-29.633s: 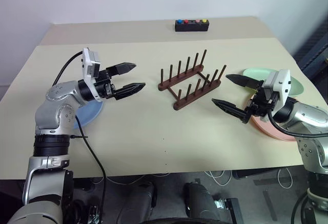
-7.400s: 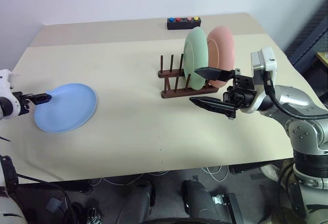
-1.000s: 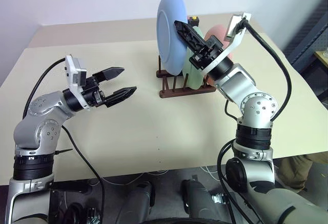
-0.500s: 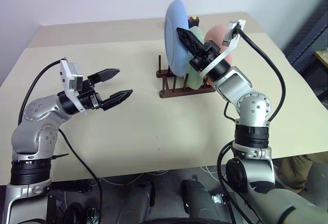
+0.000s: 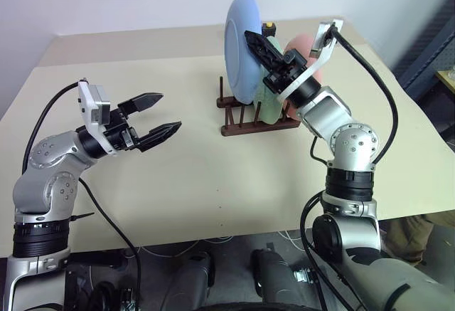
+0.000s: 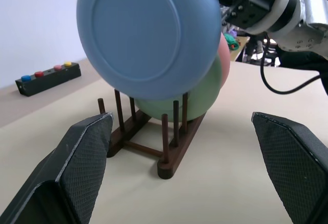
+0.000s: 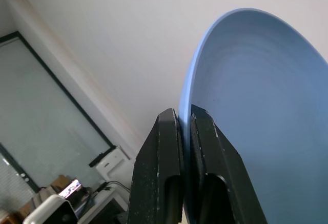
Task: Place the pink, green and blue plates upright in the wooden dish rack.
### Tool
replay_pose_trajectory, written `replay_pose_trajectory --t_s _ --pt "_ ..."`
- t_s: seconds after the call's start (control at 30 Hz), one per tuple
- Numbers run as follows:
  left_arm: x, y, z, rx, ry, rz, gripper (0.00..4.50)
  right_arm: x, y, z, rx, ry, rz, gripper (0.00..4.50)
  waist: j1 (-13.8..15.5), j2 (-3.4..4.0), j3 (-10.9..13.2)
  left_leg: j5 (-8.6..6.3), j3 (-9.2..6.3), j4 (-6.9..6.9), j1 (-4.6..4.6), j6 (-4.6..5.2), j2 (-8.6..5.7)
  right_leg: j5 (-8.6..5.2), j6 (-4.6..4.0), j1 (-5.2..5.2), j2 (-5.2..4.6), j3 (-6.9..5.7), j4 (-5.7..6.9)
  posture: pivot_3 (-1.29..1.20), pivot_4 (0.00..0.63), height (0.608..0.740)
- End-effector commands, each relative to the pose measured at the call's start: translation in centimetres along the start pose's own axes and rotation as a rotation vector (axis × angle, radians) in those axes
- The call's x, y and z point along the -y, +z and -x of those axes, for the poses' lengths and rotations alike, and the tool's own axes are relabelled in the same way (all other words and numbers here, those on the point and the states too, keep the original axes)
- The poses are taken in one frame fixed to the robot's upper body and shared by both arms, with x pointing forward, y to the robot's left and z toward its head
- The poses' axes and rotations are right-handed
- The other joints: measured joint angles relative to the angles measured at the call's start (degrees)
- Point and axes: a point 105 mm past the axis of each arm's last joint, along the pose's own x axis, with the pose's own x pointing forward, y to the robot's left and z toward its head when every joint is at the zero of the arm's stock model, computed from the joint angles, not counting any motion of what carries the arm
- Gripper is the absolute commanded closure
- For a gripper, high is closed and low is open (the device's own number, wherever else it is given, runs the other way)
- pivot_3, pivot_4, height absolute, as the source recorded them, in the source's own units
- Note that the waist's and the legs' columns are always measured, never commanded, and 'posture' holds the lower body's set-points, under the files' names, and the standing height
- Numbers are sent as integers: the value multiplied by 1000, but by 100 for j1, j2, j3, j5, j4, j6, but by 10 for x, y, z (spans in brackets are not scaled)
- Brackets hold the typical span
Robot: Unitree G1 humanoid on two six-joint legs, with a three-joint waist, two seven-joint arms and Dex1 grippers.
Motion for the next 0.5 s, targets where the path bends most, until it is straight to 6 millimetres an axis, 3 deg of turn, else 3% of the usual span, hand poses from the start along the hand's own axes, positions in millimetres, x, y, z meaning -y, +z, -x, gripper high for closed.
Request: replay_pose_trajectory --t_s 0.03,0.5 --pt "0 12 1 35 2 -28 50 -24 18 -7 60 84 -14 4500 1 0 0 0 0 0 0 0 0 0 0 0 0 0 0 0 150 740" --pt "1 12 1 32 4 -26 50 -5 -7 0 -16 23 -86 4500 -1 1 1 0 0 0 0 0 0 0 0 0 0 0 0 0 150 740"
